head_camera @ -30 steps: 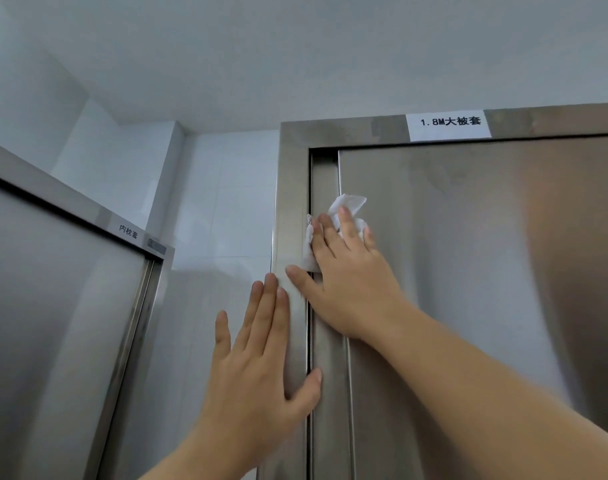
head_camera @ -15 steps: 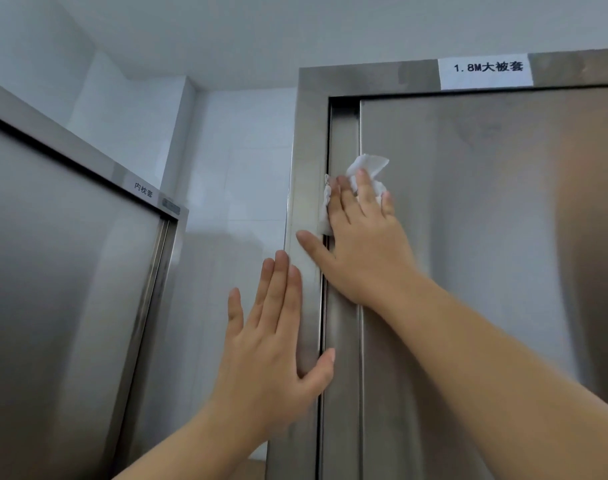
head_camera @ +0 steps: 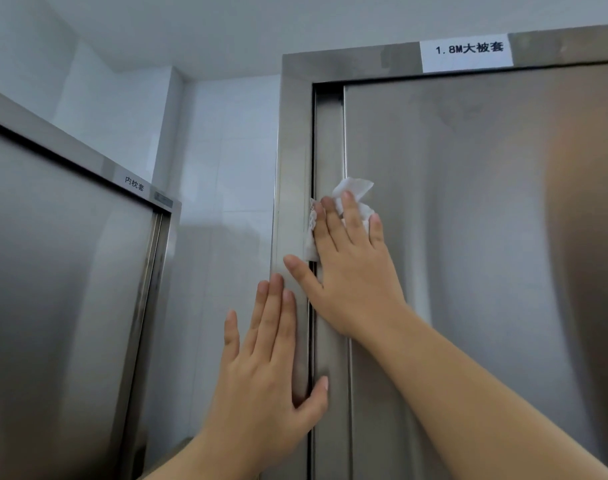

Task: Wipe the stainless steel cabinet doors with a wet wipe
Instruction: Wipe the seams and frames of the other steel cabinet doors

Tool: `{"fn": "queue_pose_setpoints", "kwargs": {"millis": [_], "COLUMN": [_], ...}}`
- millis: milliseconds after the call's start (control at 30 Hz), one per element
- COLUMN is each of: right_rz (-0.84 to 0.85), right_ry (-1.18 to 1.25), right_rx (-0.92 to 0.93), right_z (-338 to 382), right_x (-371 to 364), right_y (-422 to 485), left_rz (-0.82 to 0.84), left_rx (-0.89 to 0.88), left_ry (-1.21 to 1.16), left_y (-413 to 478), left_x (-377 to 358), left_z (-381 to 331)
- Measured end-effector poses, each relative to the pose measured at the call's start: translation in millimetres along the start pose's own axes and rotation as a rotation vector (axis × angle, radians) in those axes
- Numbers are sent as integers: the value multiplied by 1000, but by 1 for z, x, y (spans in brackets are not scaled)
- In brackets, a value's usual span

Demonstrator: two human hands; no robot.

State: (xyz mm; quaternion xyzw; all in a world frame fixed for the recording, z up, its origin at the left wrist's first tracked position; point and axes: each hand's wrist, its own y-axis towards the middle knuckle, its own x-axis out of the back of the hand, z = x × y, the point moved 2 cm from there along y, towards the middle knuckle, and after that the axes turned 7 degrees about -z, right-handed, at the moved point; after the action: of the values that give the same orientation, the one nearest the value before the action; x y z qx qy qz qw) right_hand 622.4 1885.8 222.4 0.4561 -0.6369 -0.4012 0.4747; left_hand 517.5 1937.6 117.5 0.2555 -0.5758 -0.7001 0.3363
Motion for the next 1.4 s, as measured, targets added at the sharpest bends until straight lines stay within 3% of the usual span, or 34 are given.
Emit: {"fn": "queue_pose_setpoints", "kwargs": {"millis": [267, 600, 800, 1000, 1200, 1400], "right_rz": [-211, 10, -119, -37, 43, -77], "right_ry": [35, -63, -27, -25, -91, -36], "right_rx": [13, -46, 11, 1, 33, 35], "right_z": [11, 13, 17, 23, 9, 18], "right_x": [-20, -3, -20, -22, -6, -27], "right_y": [-51, -27, -71, -91, -51, -93], "left_rz": [49, 144, 129, 158, 206, 238], "left_rx": [4, -10, 0, 32, -18, -9], "left_ry": [-35, -1, 8, -13, 18, 38], "left_y": [-31, -52, -60, -67, -69, -82], "left_x": [5, 14, 11, 12, 21, 24], "left_z": [0, -1, -2, -6, 1, 2]}}
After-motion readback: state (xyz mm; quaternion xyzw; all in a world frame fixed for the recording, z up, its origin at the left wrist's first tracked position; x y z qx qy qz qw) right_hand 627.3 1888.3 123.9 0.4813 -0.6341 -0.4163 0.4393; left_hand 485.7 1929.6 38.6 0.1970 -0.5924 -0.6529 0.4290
